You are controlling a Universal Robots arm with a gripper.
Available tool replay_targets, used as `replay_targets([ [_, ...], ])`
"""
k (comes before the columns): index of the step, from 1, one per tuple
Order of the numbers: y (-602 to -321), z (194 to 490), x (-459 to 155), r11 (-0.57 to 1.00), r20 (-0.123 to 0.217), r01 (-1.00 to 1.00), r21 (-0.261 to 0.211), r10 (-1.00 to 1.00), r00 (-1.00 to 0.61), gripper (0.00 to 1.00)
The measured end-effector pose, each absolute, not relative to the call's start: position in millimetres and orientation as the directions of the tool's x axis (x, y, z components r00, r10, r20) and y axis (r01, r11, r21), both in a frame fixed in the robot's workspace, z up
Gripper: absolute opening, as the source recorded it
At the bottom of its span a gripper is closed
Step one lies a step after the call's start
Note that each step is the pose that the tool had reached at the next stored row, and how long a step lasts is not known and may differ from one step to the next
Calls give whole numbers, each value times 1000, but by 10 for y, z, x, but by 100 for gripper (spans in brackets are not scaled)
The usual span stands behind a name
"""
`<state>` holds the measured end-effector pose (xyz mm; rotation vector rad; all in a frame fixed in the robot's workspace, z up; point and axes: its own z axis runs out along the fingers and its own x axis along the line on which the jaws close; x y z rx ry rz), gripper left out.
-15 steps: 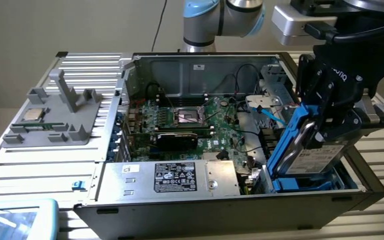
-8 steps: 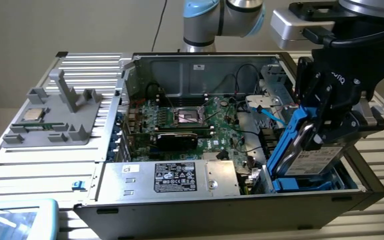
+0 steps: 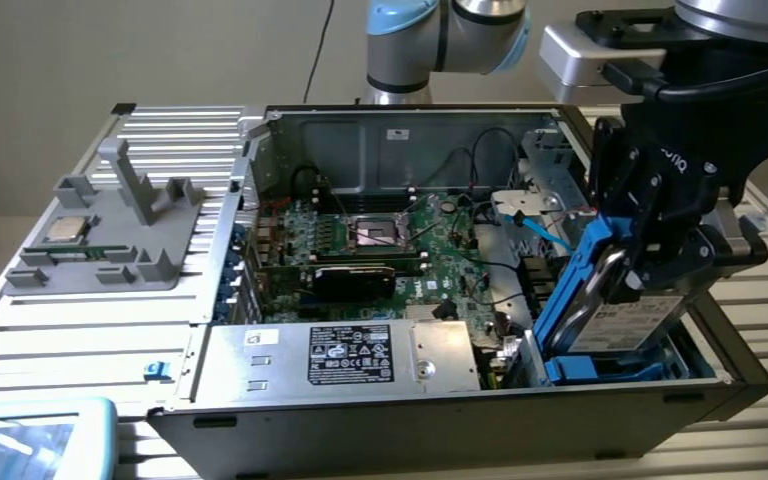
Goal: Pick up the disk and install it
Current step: 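Insert the disk into the insertion slot, then insert the first disk wire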
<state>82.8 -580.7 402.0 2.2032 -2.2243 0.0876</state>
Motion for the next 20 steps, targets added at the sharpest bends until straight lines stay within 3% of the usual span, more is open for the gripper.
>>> replay_targets([
  [9, -5807, 4008, 828, 9, 46, -999, -33, -999, -10, 39],
  [12, -5807, 4008, 828, 9, 46, -999, -33, -999, -10, 52],
  [20, -5807, 4008, 832, 9, 46, -999, -33, -999, -10, 52],
])
